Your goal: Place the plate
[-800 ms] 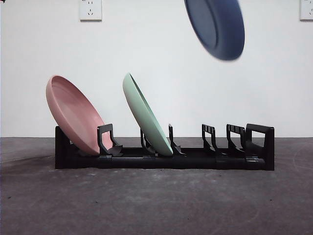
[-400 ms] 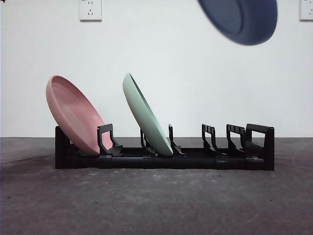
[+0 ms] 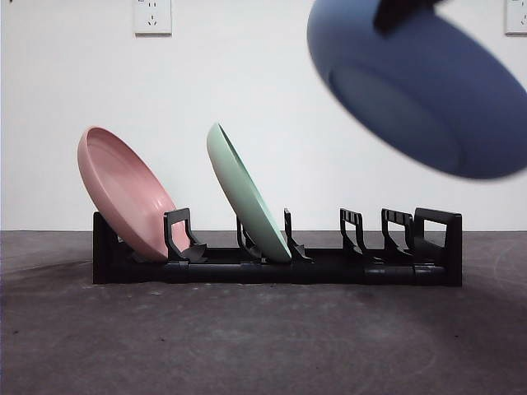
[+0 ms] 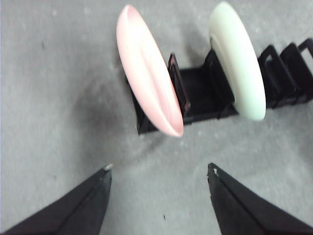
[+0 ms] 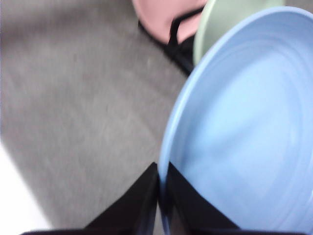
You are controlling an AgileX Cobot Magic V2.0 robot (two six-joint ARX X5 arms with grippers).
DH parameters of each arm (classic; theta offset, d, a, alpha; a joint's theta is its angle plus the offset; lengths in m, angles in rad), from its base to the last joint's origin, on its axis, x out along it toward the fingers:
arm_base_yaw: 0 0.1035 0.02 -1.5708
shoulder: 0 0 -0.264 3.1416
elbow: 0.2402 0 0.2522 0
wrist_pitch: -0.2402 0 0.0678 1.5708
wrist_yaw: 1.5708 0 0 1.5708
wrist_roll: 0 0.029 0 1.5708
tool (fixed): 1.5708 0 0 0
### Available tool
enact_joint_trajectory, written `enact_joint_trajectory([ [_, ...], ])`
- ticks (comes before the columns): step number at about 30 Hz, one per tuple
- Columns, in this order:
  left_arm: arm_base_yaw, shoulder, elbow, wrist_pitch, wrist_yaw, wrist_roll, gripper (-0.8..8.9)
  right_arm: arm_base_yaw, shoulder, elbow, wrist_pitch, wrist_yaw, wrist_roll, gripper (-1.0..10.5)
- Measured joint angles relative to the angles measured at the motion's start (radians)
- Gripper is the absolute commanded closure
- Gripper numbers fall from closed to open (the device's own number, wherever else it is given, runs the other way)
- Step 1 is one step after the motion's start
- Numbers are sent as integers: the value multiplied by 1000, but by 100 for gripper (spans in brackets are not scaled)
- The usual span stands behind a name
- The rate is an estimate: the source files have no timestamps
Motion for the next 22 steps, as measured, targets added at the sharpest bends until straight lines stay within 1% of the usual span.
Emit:
enact_joint_trajectory([
  [2, 0, 0, 0, 20, 0, -2, 501, 69, 12, -39, 3, 42, 12, 933],
  [5, -1, 0, 1, 24, 0, -14, 501, 148, 57, -62, 5, 76, 26, 933],
  [9, 0, 0, 1, 30, 0, -20, 501, 208, 149, -62, 34, 104, 27, 933],
  [12, -1, 0, 1, 30, 0, -21, 501, 219, 225, -62, 75, 105, 17, 933],
  [15, -1, 0, 1, 31, 0, -23, 501, 219, 305, -62, 111, 105, -15, 933],
  [22, -1, 0, 1, 32, 0, -24, 501, 218, 438, -62, 219, 105, -124, 933],
])
